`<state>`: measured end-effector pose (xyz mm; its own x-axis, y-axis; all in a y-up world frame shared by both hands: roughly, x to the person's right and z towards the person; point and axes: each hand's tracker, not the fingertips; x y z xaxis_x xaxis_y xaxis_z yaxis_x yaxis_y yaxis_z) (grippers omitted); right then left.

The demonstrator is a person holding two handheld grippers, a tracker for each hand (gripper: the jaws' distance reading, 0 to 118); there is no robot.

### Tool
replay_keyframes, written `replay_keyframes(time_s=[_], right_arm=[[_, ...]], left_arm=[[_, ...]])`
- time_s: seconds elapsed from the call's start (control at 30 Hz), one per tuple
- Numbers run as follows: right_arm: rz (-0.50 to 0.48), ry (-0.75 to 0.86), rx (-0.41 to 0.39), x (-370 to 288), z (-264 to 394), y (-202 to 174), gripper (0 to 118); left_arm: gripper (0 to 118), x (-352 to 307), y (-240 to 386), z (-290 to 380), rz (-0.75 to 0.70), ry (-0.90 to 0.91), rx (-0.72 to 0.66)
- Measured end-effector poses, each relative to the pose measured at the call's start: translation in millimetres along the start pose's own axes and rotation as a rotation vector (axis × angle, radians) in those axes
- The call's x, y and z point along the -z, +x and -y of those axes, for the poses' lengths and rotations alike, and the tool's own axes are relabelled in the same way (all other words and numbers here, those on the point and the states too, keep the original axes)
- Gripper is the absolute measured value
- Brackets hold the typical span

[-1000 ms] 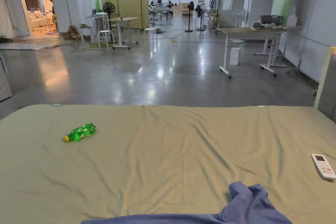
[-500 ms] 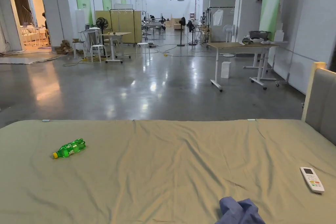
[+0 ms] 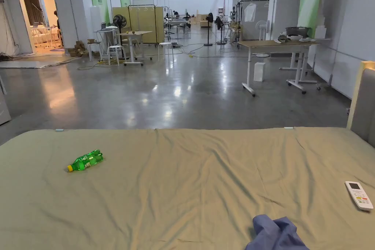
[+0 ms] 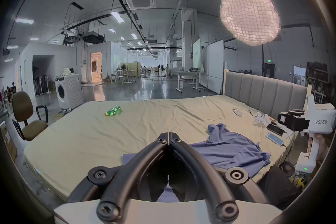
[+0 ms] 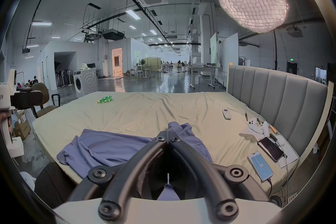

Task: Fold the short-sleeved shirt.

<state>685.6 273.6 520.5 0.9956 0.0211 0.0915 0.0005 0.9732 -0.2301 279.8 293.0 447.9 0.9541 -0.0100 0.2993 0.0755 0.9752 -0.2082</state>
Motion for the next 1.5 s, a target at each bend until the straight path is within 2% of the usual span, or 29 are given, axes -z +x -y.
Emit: replay_keyframes(time_s=[0.07,0.13,0.27,0.3,0.37,0.43,0.47,0.57,0.7,0.8,0.9,0.93,1.07,1.27,1.3,1.33,1.37,1.4,1.5], right_arm=[[-0.002,-0.009,0.005,1.6,0.4,1.3,0],[-0.001,-0.017,0.005,2.9,3.8,2.8,0],[-0.029,-0.057,0.039,10.1,12.8,7.2,0],[-0.031,-0.065,0.042,12.2,14.7,7.7,0],[-0.040,-0.084,0.058,15.4,20.0,9.3,0],[-0.045,-0.106,0.069,19.3,24.5,10.8,0],[-0.052,-0.128,0.073,22.8,26.6,11.9,0],[-0.054,-0.177,0.074,32.8,33.4,13.6,0],[-0.048,-0.204,0.105,37.9,37.9,17.0,0],[-0.025,-0.222,0.097,35.5,40.5,18.4,0],[-0.009,-0.242,0.093,34.1,47.0,23.7,0],[-0.005,-0.255,0.101,35.1,50.1,26.1,0],[-0.007,-0.279,0.127,45.7,56.5,33.8,0],[-0.020,-0.275,0.112,104.1,37.1,67.2,2],[-0.041,-0.310,0.112,127.2,28.4,76.6,13],[-0.044,-0.370,0.127,151.3,23.2,86.0,46],[-0.041,-0.409,0.131,180.0,18.2,95.7,68],[-0.059,-0.521,0.148,213.9,15.4,106.7,75],[-0.026,-0.663,0.141,297.0,17.1,128.0,69]], left_arm=[[0,7.7,-10.1,3.0,-0.051,-0.001,0.022],[0,22.5,-25.6,2.7,-0.183,-0.029,0.033],[0,69.7,-73.3,8.3,-0.149,-0.146,-0.165],[4,83.9,-83.1,13.1,-0.172,-0.173,-0.195],[36,116.8,-102.2,24.2,-0.247,-0.264,-0.237],[76,154.3,-118.5,40.7,-0.237,-0.379,-0.278],[80,173.4,-123.8,51.7,-0.229,-0.410,-0.322],[80,231.9,-136.9,79.0,-0.169,-0.488,-0.413],[79,302.5,-137.3,107.8,-0.179,-0.673,-0.268],[74,321.5,-130.3,112.0,-0.199,-0.772,-0.252],[21,327.4,-120.2,113.6,-0.226,-0.774,-0.216],[12,326.1,-113.2,113.8,-0.246,-0.782,-0.168],[8,332.6,-101.6,118.3,-0.192,-0.805,-0.090],[8,352.1,-128.7,127.7,-0.138,-0.869,-0.191],[8,355.3,-131.3,126.0,-0.136,-0.886,-0.199],[8,358.1,-131.9,124.9,-0.133,-0.896,-0.191],[8,360.6,-132.2,124.3,-0.129,-0.909,-0.179],[8,358.0,-123.1,119.3,-0.128,-0.920,-0.164],[8,356.8,-116.2,115.9,-0.133,-0.929,-0.122]])
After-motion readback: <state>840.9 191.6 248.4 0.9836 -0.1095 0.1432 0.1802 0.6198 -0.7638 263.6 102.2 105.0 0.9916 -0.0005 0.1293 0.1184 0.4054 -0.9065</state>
